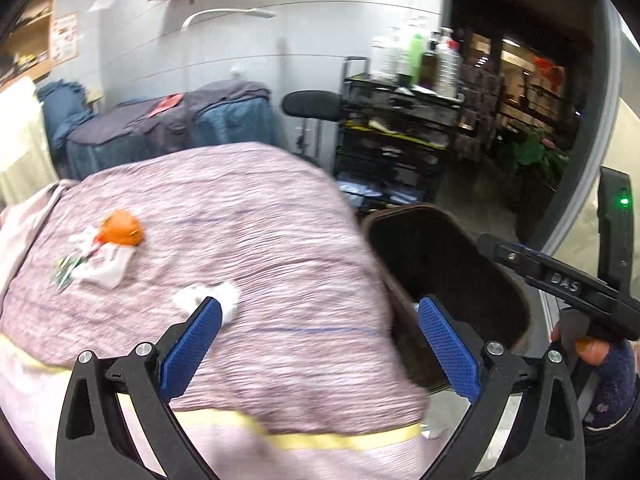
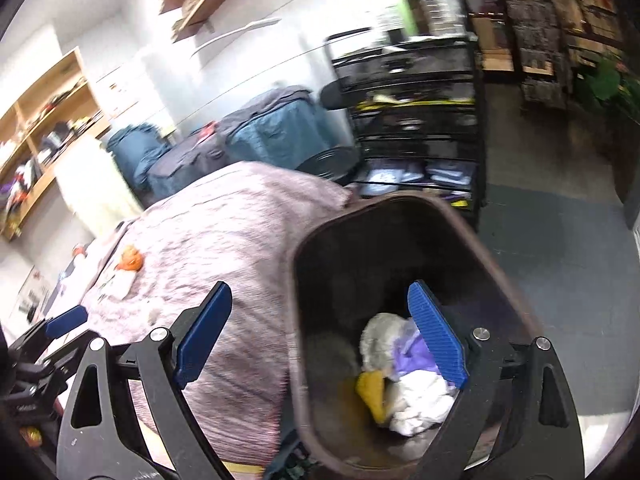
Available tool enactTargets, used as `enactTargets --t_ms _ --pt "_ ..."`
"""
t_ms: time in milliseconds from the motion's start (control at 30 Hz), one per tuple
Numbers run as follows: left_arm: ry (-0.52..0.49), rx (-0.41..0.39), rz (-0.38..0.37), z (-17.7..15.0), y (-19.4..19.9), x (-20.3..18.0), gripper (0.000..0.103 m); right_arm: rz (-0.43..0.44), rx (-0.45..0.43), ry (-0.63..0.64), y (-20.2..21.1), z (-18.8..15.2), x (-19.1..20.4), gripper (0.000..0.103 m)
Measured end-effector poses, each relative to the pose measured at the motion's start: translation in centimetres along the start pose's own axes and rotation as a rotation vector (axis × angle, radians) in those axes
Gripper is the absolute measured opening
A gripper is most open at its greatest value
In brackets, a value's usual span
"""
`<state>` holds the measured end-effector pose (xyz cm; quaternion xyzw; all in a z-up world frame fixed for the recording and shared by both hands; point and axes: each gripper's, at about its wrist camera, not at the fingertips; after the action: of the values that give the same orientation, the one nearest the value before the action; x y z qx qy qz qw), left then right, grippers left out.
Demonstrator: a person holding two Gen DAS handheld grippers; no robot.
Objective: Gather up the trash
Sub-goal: 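Move both open grippers back over the bed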
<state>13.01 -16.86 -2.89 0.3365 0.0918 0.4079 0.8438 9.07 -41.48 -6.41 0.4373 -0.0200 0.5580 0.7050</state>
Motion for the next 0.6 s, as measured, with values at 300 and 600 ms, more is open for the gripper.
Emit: enactTargets --t_ms 300,600 --pt "0.133 0.067 0.12 -4.1 1.0 8.4 0.097 0.111 0.124 0.162 -3.1 -2.1 7.9 0.089" --pt "0.209 0.14 0.271 -7.5 2.0 17.6 0.097 0.229 0.237 0.299 -6.3 -3.8 16.0 0.089"
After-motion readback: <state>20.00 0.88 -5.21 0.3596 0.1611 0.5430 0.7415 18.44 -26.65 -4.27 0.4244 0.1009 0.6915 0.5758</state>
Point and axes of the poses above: each gripper's, at about its wrist camera, not at the fingertips, and y roughly against the way its jaws point, x to its left, z to its top, and after that the axes turned 13 degrees about -y, right-handed
